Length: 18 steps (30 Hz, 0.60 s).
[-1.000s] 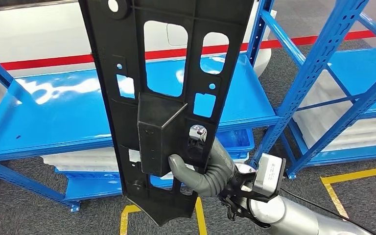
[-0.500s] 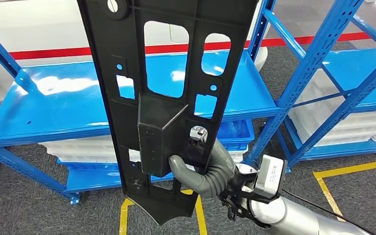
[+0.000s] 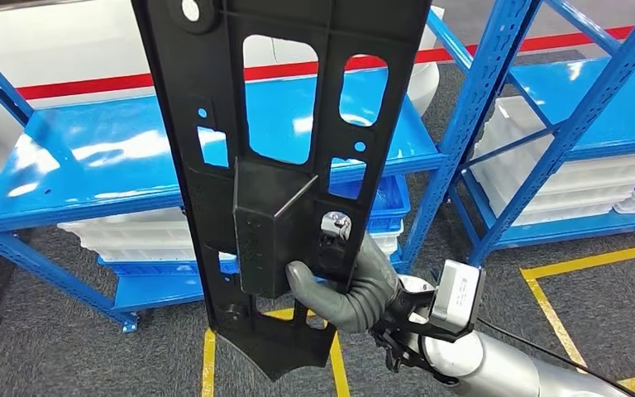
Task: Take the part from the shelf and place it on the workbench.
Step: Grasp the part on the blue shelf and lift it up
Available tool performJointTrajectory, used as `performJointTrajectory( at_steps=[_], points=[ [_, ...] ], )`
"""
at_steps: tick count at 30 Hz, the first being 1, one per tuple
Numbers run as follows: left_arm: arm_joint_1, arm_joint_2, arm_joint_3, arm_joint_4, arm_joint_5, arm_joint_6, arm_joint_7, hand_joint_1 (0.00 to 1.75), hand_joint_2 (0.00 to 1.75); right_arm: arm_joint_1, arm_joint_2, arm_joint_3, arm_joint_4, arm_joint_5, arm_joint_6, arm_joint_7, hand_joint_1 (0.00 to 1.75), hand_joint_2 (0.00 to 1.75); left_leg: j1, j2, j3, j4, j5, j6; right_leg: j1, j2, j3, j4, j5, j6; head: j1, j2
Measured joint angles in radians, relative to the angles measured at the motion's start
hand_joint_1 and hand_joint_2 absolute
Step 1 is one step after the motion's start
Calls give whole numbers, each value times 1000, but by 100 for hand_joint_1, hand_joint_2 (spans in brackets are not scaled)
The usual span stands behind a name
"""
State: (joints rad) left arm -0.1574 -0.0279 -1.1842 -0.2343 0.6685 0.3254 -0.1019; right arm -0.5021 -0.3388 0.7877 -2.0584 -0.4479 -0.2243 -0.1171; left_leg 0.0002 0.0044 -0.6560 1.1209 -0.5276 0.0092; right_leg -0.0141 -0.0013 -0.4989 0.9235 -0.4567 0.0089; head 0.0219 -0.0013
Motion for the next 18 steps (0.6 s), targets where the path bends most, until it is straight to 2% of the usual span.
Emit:
performJointTrajectory(
  at_steps=[1,2,3,4,5,6,7,8,9,10,11,12,13,14,15,16,17,18],
  points=[
    [-2,0,1,0,0,0,0,0,175,0,0,0,0,0,0,0,175,175,2,0,-10,67,-35,-6,0,0,-15,1,11,-1,0,0],
    [-4,0,1,0,0,0,0,0,175,0,0,0,0,0,0,0,175,175,4,0,-12,116,-46,-10,1,0,-30,2,22,0,0,0],
    [-4,0,1,0,-1,0,0,0,175,0,0,0,0,0,0,0,175,175,6,0,0,136,-30,-12,1,0,-47,4,34,1,0,0],
    [-3,0,2,0,-1,0,0,0,175,0,0,0,0,0,0,0,175,175,8,0,28,118,2,-13,0,1,-63,7,44,3,0,0],
    [-2,0,2,0,-1,-1,0,0,175,0,0,0,0,0,0,0,175,175,10,0,71,66,33,-13,0,3,-78,10,54,6,0,0],
    [-2,0,1,0,-1,-2,0,0,175,0,0,0,0,0,0,0,175,175,11,-2,125,-9,50,-10,1,5,-91,13,64,10,0,0],
    [-2,0,1,0,-1,-2,0,0,175,0,0,0,0,0,0,0,175,175,10,-5,181,-97,48,-4,3,6,-100,15,73,15,0,0],
    [-2,0,1,0,-1,-3,0,0,175,-1,0,-1,0,0,1,0,175,175,7,-7,221,-163,38,3,4,6,-104,14,83,20,0,0],
    [-2,0,2,0,-1,-3,0,0,175,-2,0,-1,-1,0,1,0,175,175,4,-9,242,-205,29,11,4,5,-107,11,94,25,1,0],
    [-2,-1,2,0,-1,-3,0,0,175,-3,0,-2,-1,0,1,-1,175,175,1,-10,243,-223,29,20,5,5,-110,8,105,31,2,0],
    [0,-2,2,0,-1,-3,0,0,175,-3,0,-2,-1,0,1,-1,175,175,2,-8,231,-219,39,29,3,6,-115,7,110,37,1,0],
    [2,-3,2,0,-1,-4,1,0,175,-2,-1,-2,-1,1,1,-1,175,175,2,-6,220,-219,50,38,2,6,-126,17,97,41,1,0],
    [5,-4,2,0,0,-4,1,0,175,-1,-1,-2,-1,1,1,-1,175,175,3,-3,207,-218,63,48,1,6,-140,44,62,45,2,0],
    [6,-4,2,0,1,-4,2,0,175,1,-2,-2,-1,1,1,-1,175,175,4,0,194,-218,76,57,-1,6,-158,92,9,47,3,0],
    [7,-4,2,0,1,-4,2,0,175,1,-2,-2,-1,2,1,-1,175,175,2,1,179,-218,88,62,-2,5,-177,160,-50,48,4,0],
    [7,-4,2,0,2,-4,2,0,175,1,-2,-2,-1,1,1,-1,175,175,0,2,164,-217,101,65,-2,5,-193,235,-95,49,5,0],
    [7,-4,2,0,2,-4,2,0,175,2,-3,-2,-1,1,0,-1,175,175,-2,3,149,-216,112,65,-3,5,-201,300,-115,50,5,0],
    [7,-4,2,0,3,-4,1,0,175,3,-3,-2,-1,1,0,-1,175,175,-3,3,132,-213,124,65,-3,5,-197,338,-107,51,5,0]
  ],
)
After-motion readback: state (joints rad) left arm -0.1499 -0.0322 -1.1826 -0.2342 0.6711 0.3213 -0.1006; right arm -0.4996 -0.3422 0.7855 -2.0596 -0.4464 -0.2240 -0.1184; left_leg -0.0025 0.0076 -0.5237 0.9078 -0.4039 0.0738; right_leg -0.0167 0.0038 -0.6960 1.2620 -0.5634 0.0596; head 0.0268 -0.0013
